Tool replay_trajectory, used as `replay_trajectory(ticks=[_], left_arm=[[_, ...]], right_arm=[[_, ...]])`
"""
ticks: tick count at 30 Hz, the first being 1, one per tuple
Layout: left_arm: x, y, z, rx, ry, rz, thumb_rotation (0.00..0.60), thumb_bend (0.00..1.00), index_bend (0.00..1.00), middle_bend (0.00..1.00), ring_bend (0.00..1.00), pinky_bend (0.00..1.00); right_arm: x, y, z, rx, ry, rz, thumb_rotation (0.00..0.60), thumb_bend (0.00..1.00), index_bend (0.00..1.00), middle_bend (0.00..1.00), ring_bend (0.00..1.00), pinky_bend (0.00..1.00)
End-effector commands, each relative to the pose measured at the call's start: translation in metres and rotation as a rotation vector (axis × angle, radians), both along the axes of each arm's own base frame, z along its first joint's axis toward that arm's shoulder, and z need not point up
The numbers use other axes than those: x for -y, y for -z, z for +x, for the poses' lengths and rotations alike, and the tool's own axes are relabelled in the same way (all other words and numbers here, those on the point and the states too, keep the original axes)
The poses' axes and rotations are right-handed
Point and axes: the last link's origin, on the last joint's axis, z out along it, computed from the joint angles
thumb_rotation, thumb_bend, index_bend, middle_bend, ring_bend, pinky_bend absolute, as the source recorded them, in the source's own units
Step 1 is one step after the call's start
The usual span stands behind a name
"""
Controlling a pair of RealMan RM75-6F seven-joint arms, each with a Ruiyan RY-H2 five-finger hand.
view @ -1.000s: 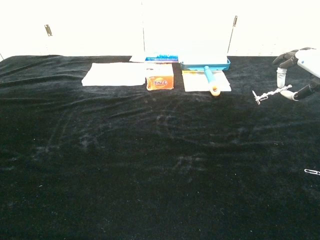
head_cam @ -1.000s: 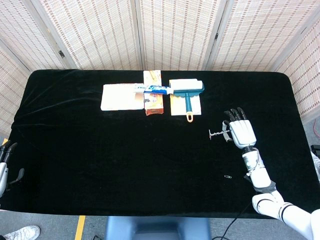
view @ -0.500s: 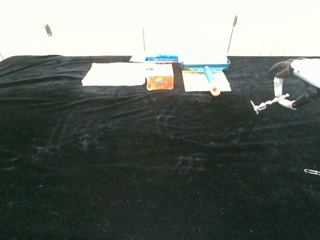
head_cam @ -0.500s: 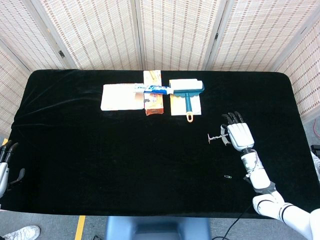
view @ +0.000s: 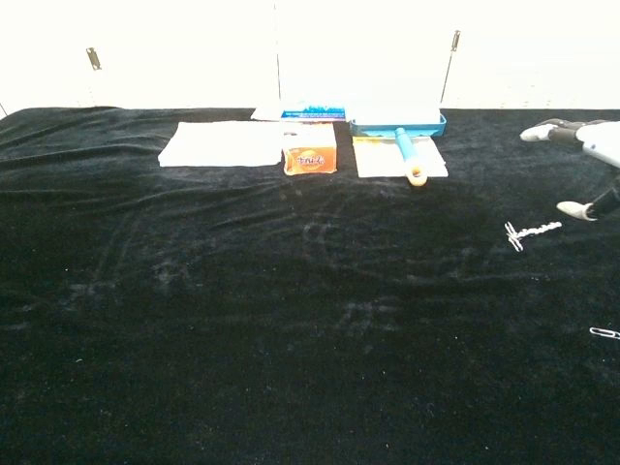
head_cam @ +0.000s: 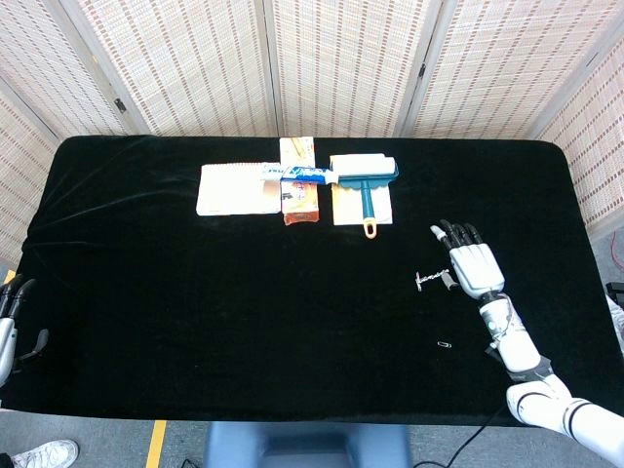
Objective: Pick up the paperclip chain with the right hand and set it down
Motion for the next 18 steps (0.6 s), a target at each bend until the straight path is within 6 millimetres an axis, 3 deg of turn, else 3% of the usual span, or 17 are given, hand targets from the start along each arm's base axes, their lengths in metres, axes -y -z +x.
replay_trajectory(ticks=[1,5,10,13,18], left_arm=[[0.0,0.0,0.0,0.001,0.002,-0.002,0.6,0.49,0.0,0.02,0.0,0.0],[0.001,0.001,0.002,0.006,0.011,-0.011,0.6,0.49,0.0,0.02,0.0,0.0],[0.001,0.002,0.002,0.008,0.016,-0.022,0.6,0.49,0.0,0.02,0.0,0.0],[-0.001,0.001,0.003,0.011,0.023,-0.034,0.6,0.49,0.0,0.02,0.0,0.0],[0.003,0.001,0.009,0.013,0.059,-0.03,0.6,0.49,0.0,0.02,0.0,0.0]], right_arm=[[-0.029,-0.027,-0.006,-0.07,0.052,0.017,0.6,0.39,0.0,0.0,0.0,0.0],[-0.067,-0.051,-0.005,-0.086,0.104,-0.034,0.6,0.39,0.0,0.0,0.0,0.0],[-0.095,-0.059,-0.013,-0.093,0.136,-0.088,0.6,0.39,0.0,0.0,0.0,0.0],[-0.129,-0.07,-0.023,-0.051,0.167,-0.161,0.6,0.39,0.0,0.0,0.0,0.0],[-0.143,-0.073,-0.019,-0.046,0.113,-0.191,0.6,0.39,0.0,0.0,0.0,0.0]])
